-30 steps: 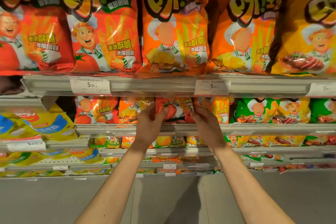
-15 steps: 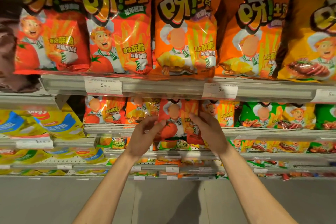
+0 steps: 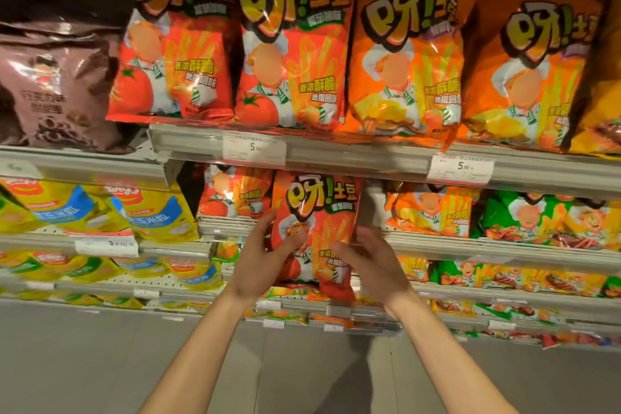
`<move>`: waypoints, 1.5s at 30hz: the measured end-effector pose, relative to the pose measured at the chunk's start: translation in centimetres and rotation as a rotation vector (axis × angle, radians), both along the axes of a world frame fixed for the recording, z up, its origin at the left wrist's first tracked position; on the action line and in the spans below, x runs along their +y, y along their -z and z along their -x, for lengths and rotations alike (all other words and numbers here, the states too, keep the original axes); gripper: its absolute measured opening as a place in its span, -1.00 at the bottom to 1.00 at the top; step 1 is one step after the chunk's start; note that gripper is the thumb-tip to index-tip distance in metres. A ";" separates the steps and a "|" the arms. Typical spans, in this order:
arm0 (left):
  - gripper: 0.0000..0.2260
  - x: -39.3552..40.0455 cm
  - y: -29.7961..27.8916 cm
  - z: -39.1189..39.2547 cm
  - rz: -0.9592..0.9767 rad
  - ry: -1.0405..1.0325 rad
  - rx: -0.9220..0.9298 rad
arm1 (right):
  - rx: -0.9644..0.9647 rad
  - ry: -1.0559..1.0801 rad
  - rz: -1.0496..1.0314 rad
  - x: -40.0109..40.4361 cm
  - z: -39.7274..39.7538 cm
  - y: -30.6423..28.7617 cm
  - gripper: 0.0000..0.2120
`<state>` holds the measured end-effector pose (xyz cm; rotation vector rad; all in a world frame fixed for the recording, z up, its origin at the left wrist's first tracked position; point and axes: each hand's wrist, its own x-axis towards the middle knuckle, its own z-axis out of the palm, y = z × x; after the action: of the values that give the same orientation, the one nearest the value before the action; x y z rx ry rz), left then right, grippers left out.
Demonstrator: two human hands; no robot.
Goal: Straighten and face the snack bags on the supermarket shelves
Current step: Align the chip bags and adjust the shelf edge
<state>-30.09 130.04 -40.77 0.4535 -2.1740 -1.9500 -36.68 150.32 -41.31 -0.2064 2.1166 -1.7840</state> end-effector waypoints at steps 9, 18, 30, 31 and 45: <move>-0.42 -5.3 1.2 -2.2 -0.017 -0.258 0.004 | 0.519 0.173 -0.599 -3.4 3.3 0.5 -0.65; -0.53 -6.1 0.9 -2.2 0.026 -0.251 -0.040 | 0.463 0.134 -0.761 -5.5 6.5 1.6 -0.50; -0.44 -3.4 0.2 -0.6 0.014 -0.233 -0.028 | 0.561 0.382 -0.650 2.6 5.9 0.9 -0.70; -0.39 -3.1 0.2 -0.4 0.022 -0.237 -0.030 | 0.541 0.402 -0.671 3.1 5.9 1.0 -0.66; -0.58 -1.3 0.0 1.2 0.015 -0.146 -0.026 | 0.648 0.221 -0.461 1.6 1.4 0.2 -0.61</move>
<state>-31.24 128.78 -40.75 0.6203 -2.1045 -1.8599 -38.11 151.89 -41.51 -0.4928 3.0462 -1.3898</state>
